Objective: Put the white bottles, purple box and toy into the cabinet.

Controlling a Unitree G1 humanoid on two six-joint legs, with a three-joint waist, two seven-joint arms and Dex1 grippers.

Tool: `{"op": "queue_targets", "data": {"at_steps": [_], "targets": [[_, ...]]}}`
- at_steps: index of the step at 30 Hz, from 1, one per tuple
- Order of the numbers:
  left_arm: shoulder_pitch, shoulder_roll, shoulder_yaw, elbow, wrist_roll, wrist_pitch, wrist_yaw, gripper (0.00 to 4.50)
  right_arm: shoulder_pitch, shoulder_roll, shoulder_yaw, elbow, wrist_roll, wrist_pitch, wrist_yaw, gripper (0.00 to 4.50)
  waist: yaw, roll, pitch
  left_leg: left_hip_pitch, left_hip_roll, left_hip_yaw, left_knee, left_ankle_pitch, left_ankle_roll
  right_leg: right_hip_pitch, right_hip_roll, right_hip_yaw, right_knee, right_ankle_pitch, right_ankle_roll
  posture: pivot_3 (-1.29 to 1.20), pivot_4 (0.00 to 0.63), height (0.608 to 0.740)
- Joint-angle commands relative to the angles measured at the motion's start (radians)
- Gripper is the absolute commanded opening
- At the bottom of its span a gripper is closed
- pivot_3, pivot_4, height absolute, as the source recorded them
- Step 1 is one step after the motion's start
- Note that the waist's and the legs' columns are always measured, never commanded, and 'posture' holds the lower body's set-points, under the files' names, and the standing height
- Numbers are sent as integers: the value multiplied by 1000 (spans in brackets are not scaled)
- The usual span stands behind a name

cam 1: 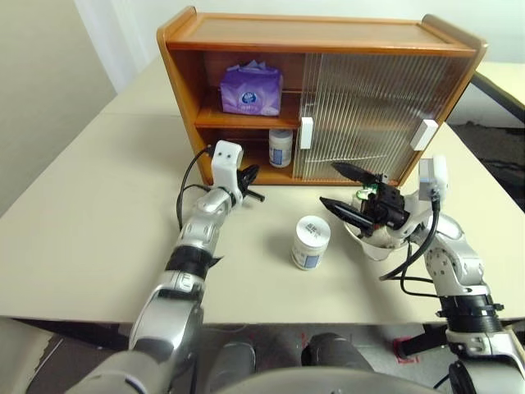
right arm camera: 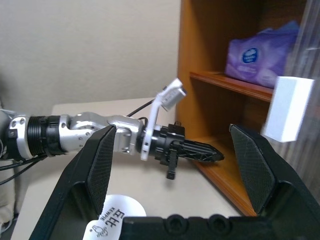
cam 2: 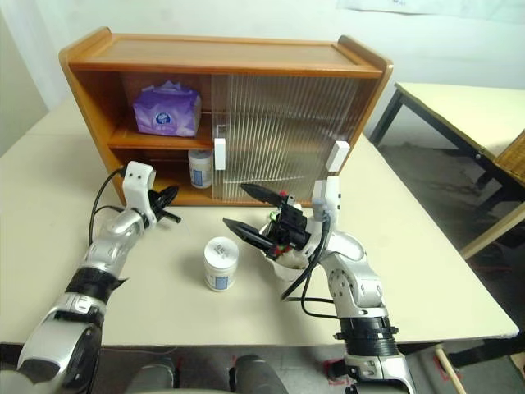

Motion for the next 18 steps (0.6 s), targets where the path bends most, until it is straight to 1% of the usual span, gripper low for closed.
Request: {"op": "queue_targets", "data": {"at_steps": [1, 2, 3, 4, 6, 8, 10, 12, 14, 18], "targets": [[61, 59, -5, -112, -63, 14, -145, 389, -6, 2, 6, 15, -4, -10, 10, 4500, 1, 0, 0, 0, 0, 0, 0, 0, 0, 0, 0, 0, 0, 0, -1, -108, 0, 740], [73, 73, -8, -128, -74, 15, -170, 618, -7, 2, 7, 15, -4, -10, 10, 4500, 1, 0, 0, 0, 0, 0, 0, 0, 0, 0, 0, 0, 0, 1, -1, -108, 0, 740], [90, 108, -14, -136, -69, 0, -205, 879, -8, 2, 8, 16, -5, -10, 11, 4500, 1, 0, 0, 1, 0, 0, 0, 0, -1, 0, 0, 0, 0, 2, -4, -104, 0, 740], [107, 154, -33, -143, -57, -33, -265, 1173, -8, 2, 8, 17, -4, -10, 13, 4500, 1, 0, 0, 1, 0, 0, 0, 0, -1, 0, 0, 0, 0, 3, -6, -104, 0, 740], [135, 209, -54, -170, -69, -57, -364, 1816, -10, 0, 7, 19, -4, -9, 16, 4500, 0, 0, 0, 1, 1, -1, -1, -1, -2, -1, 0, 0, 1, 3, -7, -99, 0, 740], [156, 226, -74, -213, -123, -52, -470, 2530, -11, -3, 6, 23, -4, -9, 19, 4500, 1, 0, 0, 1, 2, -1, -1, -1, -3, -2, 0, 0, 2, 3, -9, -98, 0, 740], [168, 238, -95, -240, -154, -46, -551, 3139, -13, -4, 5, 25, -4, -9, 21, 4500, 11, 0, 0, -1, 2, -1, 0, -2, -3, -4, 0, 0, 2, 4, -11, -98, 0, 740], [169, 249, -114, -249, -165, -44, -608, 3868, -17, -5, 4, 28, -4, -8, 21, 4500, 17, 1, 0, -2, 2, -2, 0, -2, -3, -5, -1, 0, 2, 4, -12, -97, 0, 740], [172, 260, -150, -259, -172, -56, -687, 4448, -20, -6, 3, 30, -4, -8, 22, 4500, 16, 1, -1, -3, 3, -2, 0, -2, -3, -6, -1, 0, 2, 4, -12, -99, 0, 740], [162, 256, -218, -261, -157, -82, -781, 4481, -24, -10, 0, 32, -5, -7, 19, 4500, 13, 1, -1, -3, 4, -2, -1, -4, -5, -8, -1, -1, 4, 3, -15, -99, 0, 740]]}}
